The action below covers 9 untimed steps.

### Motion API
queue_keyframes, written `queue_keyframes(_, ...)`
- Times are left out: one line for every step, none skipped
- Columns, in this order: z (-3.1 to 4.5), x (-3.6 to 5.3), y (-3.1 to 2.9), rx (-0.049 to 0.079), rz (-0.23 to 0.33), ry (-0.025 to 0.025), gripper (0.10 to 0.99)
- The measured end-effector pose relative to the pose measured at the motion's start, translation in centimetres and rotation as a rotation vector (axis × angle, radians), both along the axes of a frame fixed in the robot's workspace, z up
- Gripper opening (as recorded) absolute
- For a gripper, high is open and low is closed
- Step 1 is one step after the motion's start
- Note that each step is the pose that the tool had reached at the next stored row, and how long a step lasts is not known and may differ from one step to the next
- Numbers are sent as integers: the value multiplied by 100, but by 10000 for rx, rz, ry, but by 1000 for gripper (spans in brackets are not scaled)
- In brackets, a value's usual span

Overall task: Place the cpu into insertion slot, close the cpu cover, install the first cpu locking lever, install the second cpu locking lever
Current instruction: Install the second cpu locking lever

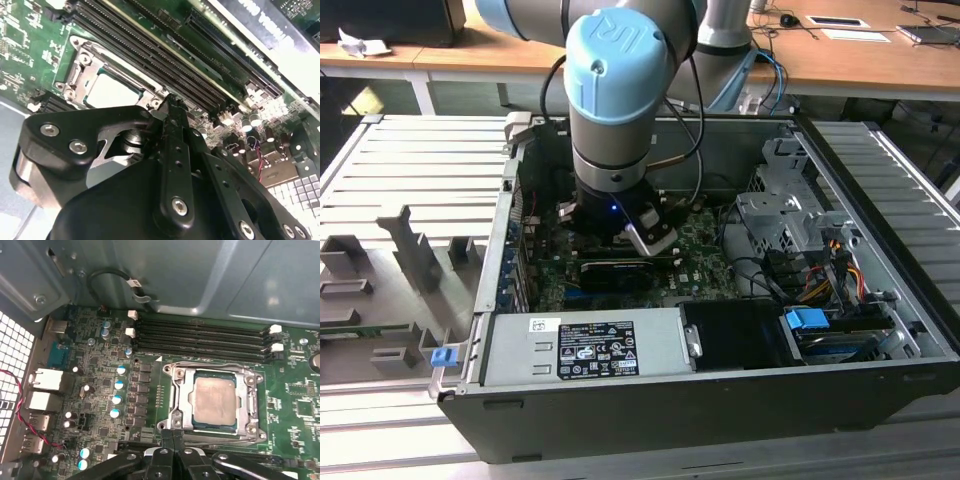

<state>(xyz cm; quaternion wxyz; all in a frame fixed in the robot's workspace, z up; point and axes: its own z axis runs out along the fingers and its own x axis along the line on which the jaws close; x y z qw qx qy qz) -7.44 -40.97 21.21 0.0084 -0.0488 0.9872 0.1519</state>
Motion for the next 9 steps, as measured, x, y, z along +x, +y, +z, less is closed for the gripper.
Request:
queue_keyframes(-14, -16, 0, 16, 1, -3, 106)
queue_keyframes(-27, -21, 0, 22, 0, -4, 106)
queue_keyframes(-50, -28, 0, 49, 0, -4, 106)
queue_keyframes(-66, -38, 0, 96, -1, -4, 106)
queue_keyframes(-74, -40, 0, 120, 1, -4, 106)
queue_keyframes(-86, -42, 0, 168, 1, -5, 106)
queue_keyframes(-100, -43, -1, 238, 0, -3, 106)
queue_keyframes(-106, -43, 0, 287, 0, -4, 106)
queue_keyframes(-113, -43, 0, 339, -1, -5, 106)
